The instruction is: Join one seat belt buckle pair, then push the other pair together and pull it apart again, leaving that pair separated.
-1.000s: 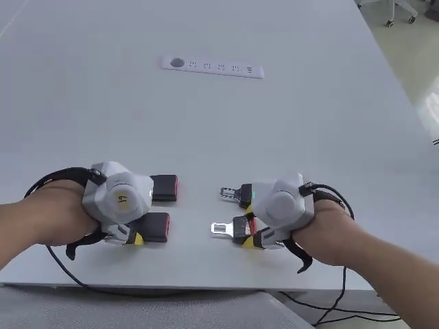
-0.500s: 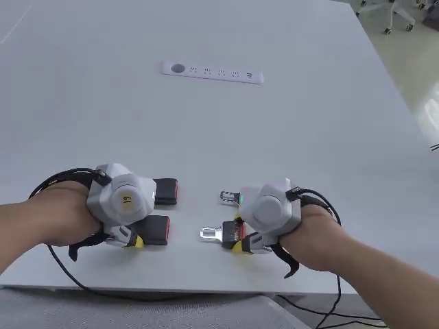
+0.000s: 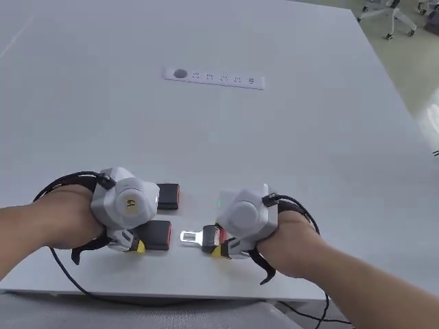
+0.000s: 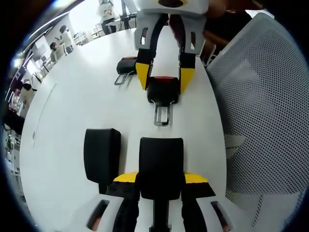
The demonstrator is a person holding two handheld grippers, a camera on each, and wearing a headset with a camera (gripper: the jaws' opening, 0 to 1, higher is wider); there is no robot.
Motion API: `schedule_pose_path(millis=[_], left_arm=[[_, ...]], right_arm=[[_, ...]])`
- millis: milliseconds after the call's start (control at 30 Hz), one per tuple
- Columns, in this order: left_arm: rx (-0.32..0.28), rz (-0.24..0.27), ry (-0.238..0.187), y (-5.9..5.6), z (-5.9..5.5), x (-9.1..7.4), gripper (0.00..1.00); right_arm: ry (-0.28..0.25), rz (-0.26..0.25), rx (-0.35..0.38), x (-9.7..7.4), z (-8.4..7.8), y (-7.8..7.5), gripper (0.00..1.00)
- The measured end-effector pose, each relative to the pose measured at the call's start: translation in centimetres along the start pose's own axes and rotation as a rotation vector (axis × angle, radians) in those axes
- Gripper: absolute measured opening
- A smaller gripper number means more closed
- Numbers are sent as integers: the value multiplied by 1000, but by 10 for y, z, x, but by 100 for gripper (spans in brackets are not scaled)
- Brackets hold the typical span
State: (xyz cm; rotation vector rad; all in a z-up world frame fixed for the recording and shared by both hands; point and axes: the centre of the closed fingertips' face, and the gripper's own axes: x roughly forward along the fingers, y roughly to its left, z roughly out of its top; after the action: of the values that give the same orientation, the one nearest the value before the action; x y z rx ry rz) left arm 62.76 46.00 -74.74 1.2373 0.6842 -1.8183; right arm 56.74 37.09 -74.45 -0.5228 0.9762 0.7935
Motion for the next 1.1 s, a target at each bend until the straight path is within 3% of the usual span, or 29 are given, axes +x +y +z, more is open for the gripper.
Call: schedule_pose_path(millis=[433, 1100], left_arm=[[-6, -3, -1, 0, 0, 0, 34], [-15, 0, 3, 0, 0, 0, 34]], right_arm=[[-2, -2, -20, 8, 17, 3, 32], [-16, -12, -24, 9, 20, 1, 32]])
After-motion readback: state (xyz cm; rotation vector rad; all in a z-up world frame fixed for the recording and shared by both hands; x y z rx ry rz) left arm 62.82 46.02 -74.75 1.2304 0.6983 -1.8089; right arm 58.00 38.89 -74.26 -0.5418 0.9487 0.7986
